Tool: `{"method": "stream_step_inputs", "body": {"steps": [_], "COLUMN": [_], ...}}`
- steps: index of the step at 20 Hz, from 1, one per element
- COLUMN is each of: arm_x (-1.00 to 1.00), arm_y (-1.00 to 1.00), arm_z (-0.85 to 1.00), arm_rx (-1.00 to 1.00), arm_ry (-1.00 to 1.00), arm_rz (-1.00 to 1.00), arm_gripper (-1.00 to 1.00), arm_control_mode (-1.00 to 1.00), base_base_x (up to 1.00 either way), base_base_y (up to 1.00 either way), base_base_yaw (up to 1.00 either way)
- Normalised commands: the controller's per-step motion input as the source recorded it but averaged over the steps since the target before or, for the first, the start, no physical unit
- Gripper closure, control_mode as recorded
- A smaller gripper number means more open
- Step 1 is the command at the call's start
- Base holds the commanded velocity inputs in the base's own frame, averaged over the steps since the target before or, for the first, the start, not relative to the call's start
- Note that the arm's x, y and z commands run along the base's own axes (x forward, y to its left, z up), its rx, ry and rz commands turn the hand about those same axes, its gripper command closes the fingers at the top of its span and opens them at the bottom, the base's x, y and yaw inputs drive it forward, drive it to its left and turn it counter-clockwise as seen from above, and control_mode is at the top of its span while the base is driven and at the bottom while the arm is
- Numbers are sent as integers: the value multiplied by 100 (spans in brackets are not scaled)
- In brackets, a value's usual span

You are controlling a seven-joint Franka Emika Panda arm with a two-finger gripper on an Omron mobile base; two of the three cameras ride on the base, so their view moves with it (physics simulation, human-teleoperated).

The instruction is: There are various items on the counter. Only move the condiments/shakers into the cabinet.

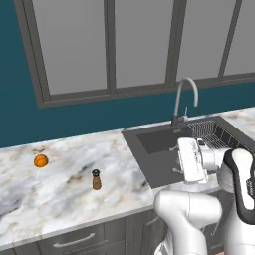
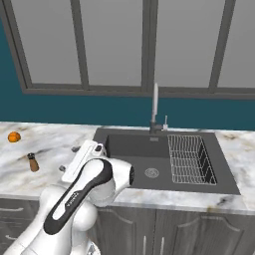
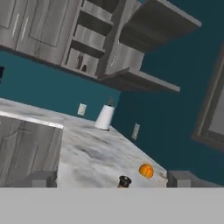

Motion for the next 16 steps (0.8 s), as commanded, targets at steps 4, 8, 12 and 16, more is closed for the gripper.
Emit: {"method": "stream_step_inputs", "body": {"steps": [4,8,12,16], "arm_x": [60,94,11,0], "arm_y": [85,89,9,0], "arm_z": [-4,2,-8,-46], "arm_rx": [-6,-24,-6,0], "arm_ry": [66,86,12,10], "arm_rz": [2,0,0,8], "arm_gripper": [-100,-100,-100,-100], "arm_control_mode": [-100,-100,-100,-100], "base_base_x": [0,0,0,0], "base_base_y": [0,0,0,0], "base_base_yaw": [0,0,0,0]}}
